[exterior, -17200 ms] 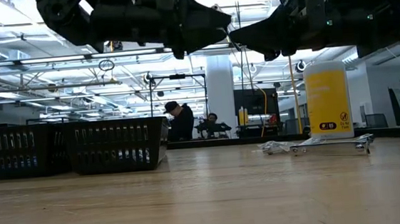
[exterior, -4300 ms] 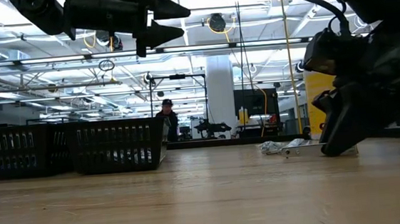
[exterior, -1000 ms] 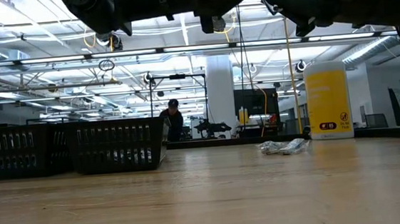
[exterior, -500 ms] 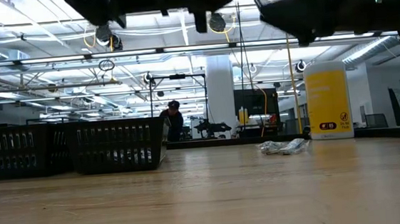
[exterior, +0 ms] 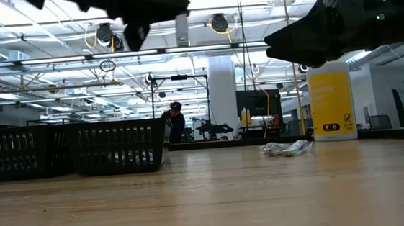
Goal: Pick & Place Travel size toiletries
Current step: Put the nail cutter into the bottom right black bin
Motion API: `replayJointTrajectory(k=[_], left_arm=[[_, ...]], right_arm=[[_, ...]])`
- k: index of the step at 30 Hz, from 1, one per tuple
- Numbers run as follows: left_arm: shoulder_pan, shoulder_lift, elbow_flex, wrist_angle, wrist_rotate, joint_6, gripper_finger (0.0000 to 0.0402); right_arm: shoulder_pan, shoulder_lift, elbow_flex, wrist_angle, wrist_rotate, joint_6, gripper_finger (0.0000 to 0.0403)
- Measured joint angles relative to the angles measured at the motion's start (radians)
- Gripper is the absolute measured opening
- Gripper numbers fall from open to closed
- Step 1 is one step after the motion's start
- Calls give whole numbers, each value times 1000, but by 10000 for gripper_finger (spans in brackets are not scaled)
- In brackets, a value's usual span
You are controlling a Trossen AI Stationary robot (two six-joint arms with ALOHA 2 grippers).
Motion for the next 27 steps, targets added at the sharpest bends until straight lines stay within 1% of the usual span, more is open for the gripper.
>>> replayJointTrajectory(k=[2, 6, 9, 12, 18, 24, 27], left_arm=[[-3, -41, -52, 49, -27, -52, 6], [-9, -94, -162, 127, -39, -164, 7], [-15, -100, -208, 120, -30, -225, 8], [-1, -101, -238, 50, -31, -278, 6], [41, -89, -244, -60, -27, -412, 20], [33, -89, -243, -88, 14, -408, 13], [24, -89, -243, -121, 9, -401, 22]], right_arm=[[0, 0, 0, 2, 0, 16, 256], [0, 0, 0, 1, 0, 34, 248], [0, 0, 0, 1, 1, 29, 244], [0, 0, 0, 1, 1, 18, 242], [0, 0, 0, 1, 1, 17, 242], [0, 0, 0, 1, 1, 16, 241], [0, 0, 0, 1, 1, 16, 240]])
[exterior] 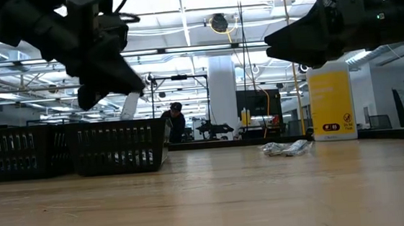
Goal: Pick & Place Travel size toiletries
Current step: Put the nail cutter into the bottom right black bin
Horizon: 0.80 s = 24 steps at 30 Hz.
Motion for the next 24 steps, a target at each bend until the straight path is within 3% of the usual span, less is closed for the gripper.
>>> replayJointTrajectory(k=[8, 15, 19, 24], left_arm=[[-12, 0, 0, -85, -85, -25, 115], [-9, 0, 0, -73, -92, -2, 203], [2, -1, 0, 47, -81, 27, 232], [24, -2, 29, 277, 39, 156, 245]], right_arm=[[0, 0, 0, -30, -1, 21, 240], [-9, 0, 0, -165, -4, 58, 238], [-39, 0, 0, -309, -25, 135, 238], [-91, 0, 20, -566, -54, 253, 238]])
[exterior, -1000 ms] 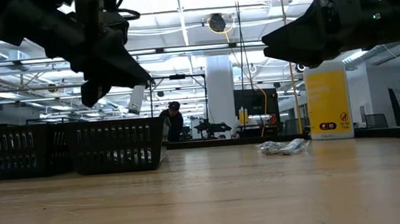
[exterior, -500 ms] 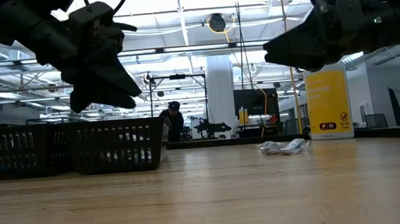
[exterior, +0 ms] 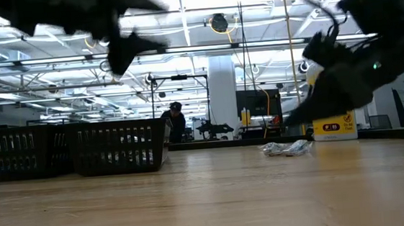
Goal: Pick & Place Travel size toiletries
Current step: Put the nail cutter into the bottom right black bin
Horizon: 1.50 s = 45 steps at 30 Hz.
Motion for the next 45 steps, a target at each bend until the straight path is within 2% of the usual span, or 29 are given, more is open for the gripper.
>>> replayJointTrajectory(k=[3, 6, 10, 15, 18, 23, 32, 45], left_arm=[[11, -2, 43, 93, 48, 114, 246], [18, -2, 90, 105, 53, 225, 246], [24, -2, 117, 108, 52, 305, 246], [24, -2, 117, 23, 51, 297, 246], [24, -1, 117, -22, 49, 293, 246], [24, -1, 117, -40, 17, 274, 246], [24, -1, 117, -39, 16, 275, 246], [24, -1, 117, -33, 8, 277, 246]], right_arm=[[-22, 0, 25, -135, -3, 44, 238], [-33, 0, 35, -190, -61, 66, 238], [-36, 0, 35, -197, -217, 97, 238], [-34, -1, 36, -194, -445, 164, 237], [-34, -1, 37, -186, -518, 171, 237], [-19, -1, 37, -191, -496, 96, 237], [-3, 0, 35, -196, -274, 19, 237], [5, 0, 35, -141, -286, -3, 237]])
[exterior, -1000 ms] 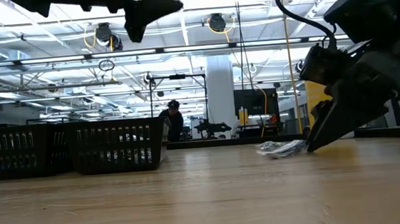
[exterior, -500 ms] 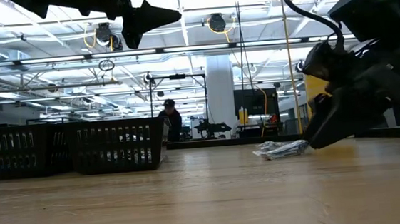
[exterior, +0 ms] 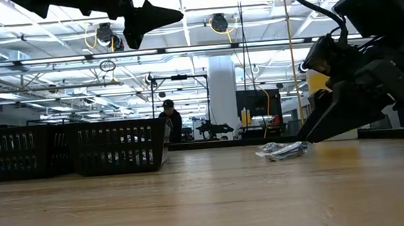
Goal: Pick & Place Travel size toiletries
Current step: Put the nail cutter into the bottom right black bin
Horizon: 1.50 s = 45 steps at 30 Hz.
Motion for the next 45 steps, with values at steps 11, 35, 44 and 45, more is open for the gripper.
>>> replayJointTrajectory(k=[11, 35, 44, 45], left_arm=[[0, 0, 0, 2, 0, 8, 246], [0, 0, 0, -19, 0, -2, 246], [0, 0, 0, -19, 0, -2, 246], [0, 0, 0, -19, 0, -2, 246]], right_arm=[[0, 101, 30, 35, 5, -28, 237], [38, 116, 96, -34, -208, -28, 237], [40, 116, 95, -35, -159, -50, 195], [40, 116, 95, -35, -158, -50, 188]])
